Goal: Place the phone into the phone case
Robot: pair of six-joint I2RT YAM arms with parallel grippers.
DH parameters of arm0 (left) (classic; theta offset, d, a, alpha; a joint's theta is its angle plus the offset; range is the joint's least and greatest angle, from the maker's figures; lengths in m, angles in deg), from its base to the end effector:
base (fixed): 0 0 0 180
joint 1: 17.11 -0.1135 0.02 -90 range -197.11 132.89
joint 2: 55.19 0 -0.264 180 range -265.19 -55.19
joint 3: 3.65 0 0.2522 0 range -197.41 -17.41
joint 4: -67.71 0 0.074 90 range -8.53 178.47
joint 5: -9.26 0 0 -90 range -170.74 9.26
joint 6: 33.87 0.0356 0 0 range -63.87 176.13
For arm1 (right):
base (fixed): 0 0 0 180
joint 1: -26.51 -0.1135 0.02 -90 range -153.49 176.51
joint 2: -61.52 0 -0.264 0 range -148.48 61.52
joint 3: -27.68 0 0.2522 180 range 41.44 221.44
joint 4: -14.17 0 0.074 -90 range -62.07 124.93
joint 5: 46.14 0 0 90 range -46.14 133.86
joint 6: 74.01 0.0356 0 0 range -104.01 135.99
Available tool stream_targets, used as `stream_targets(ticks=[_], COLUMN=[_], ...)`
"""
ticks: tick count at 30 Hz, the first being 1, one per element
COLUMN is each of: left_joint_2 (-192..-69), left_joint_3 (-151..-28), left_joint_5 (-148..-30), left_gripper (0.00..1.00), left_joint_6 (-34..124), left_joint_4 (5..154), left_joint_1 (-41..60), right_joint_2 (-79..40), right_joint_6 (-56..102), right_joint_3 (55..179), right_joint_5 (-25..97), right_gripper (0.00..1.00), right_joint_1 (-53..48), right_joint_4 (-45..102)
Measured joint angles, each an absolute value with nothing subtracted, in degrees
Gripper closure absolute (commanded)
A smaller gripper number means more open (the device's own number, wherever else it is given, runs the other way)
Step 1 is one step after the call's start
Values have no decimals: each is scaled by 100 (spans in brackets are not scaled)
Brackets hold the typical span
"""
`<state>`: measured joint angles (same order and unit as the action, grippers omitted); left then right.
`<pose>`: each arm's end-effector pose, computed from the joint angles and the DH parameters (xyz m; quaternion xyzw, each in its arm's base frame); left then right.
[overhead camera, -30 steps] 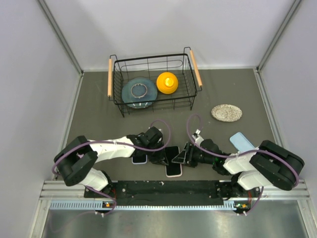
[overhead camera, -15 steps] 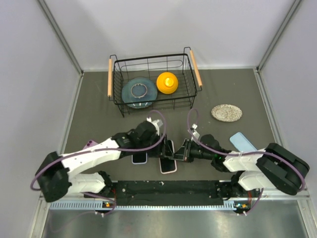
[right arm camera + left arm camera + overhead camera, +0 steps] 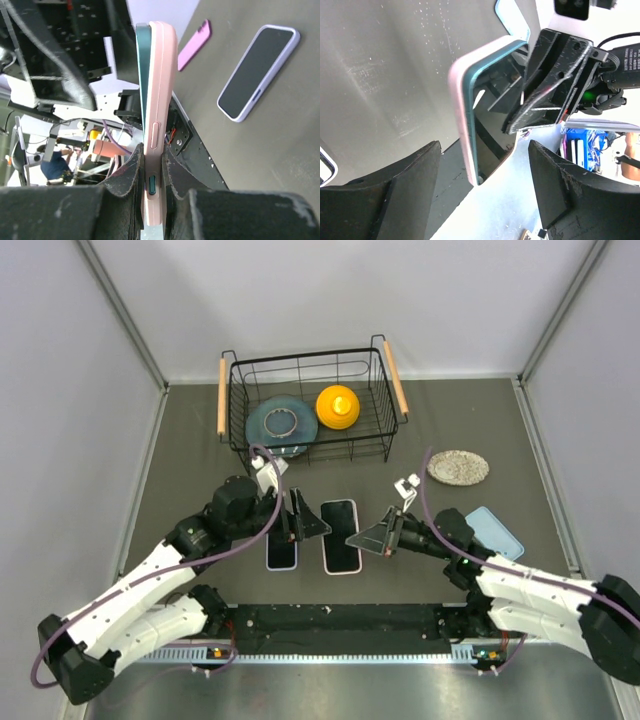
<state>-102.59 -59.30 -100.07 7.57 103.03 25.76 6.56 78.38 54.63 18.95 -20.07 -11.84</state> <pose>0.1288 -0.1357 0.2951 0.0458 0.8442 -0.4684 0.2568 0.1247 0.1536 0.2075 -0.0518 0.7163 0.6422 0.2678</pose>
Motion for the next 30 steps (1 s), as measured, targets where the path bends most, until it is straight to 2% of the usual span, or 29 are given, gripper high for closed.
stream_targets(ticks=[6,11,23,25,26,27,30], left_joint_2=[-10183,-10067,-9883,-9929,-9951,-9964,-9984], left_joint_3=[-5871,-5613,-5082,-5010,-4977,-4949,-4866], left_joint_5=[-10335,-10613,-11120,-11205,-11258,-11317,-11516], left_gripper=[25,25,30,40,49,72,100], left_joint_6=[810,757,375,305,239,182,53], left_joint_4=[10247,9882,8349,8113,7995,7871,7482], left_joint_1=[2395,2351,2292,2288,2283,2281,2281], right_joint_2=[1511,1587,1463,1430,1397,1351,1216], right_joint_6=[7244,7161,7609,7609,7615,7620,7672], right_joint_3=[5463,5463,5268,5268,5268,5268,5266], right_joint_5=[1911,1712,1043,955,896,850,776], right_gripper=[99,97,97,96,94,92,78], right_joint_1=[-2007,-2007,-2007,-2007,-2007,-2007,-2005], right_joint_4=[-673,-635,-1776,-1827,-1870,-1918,-1925])
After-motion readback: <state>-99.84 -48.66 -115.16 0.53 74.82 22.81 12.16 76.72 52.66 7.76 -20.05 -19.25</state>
